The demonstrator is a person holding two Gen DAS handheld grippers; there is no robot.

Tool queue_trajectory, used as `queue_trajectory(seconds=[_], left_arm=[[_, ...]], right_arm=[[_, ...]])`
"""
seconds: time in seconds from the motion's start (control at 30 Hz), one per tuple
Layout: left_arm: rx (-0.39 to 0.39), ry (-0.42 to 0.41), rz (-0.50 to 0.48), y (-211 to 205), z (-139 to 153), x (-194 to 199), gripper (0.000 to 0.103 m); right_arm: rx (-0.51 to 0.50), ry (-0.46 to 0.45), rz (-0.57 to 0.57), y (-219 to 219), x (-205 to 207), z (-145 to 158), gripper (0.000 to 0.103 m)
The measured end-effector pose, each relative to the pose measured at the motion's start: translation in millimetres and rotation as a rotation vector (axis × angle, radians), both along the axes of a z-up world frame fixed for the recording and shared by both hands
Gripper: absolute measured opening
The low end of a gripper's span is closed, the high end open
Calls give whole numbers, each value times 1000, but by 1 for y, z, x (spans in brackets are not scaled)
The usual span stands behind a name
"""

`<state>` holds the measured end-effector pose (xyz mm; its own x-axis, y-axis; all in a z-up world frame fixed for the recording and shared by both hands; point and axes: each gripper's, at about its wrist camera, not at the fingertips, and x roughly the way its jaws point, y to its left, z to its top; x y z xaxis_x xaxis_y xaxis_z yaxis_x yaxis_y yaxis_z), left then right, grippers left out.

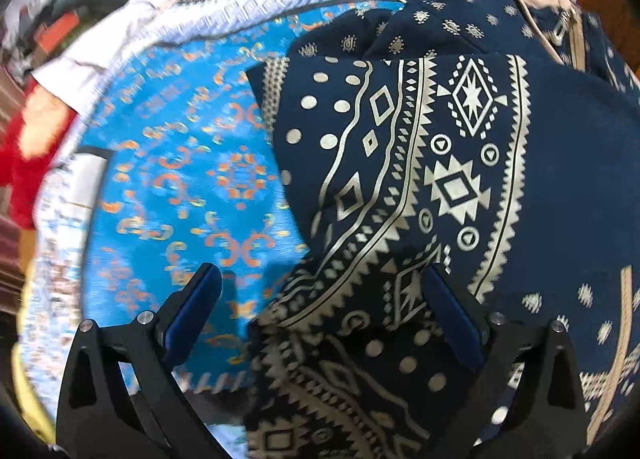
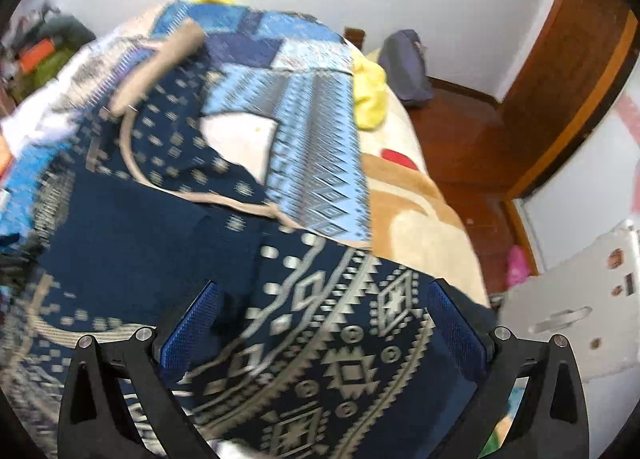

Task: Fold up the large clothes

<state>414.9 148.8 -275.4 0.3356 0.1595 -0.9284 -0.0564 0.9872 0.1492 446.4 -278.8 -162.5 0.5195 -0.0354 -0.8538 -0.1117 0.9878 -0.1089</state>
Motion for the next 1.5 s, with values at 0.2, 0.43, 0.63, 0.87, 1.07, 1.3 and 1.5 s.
queue_trajectory(seconds=[0.2, 0.43, 0.63, 0.87, 1.07, 1.3, 1.5], left_arm=[[58, -39, -60, -19, 35, -13, 101], [18, -132, -150, -66, 93, -22, 101], [-62, -176, -249, -129, 124, -12, 101], [-140, -83, -348, -217, 95, 25, 101], [-147, 28, -358, -261, 51, 47, 101], [-160, 6, -374, -293, 44, 49, 101], [-173, -14, -401, -294, 53, 36, 101]], right_arm=[[114, 54, 63, 23, -14, -12, 103], [113, 151, 46, 21, -26, -51, 103], [120, 83, -25, -31, -56, -30, 103], [197, 60, -194, -119, -81, -17, 103], [427, 102, -437, -206, -111, -40, 103], [630, 157, -595, -261, -117, -77, 102], [681, 167, -599, -264, -93, -96, 91]])
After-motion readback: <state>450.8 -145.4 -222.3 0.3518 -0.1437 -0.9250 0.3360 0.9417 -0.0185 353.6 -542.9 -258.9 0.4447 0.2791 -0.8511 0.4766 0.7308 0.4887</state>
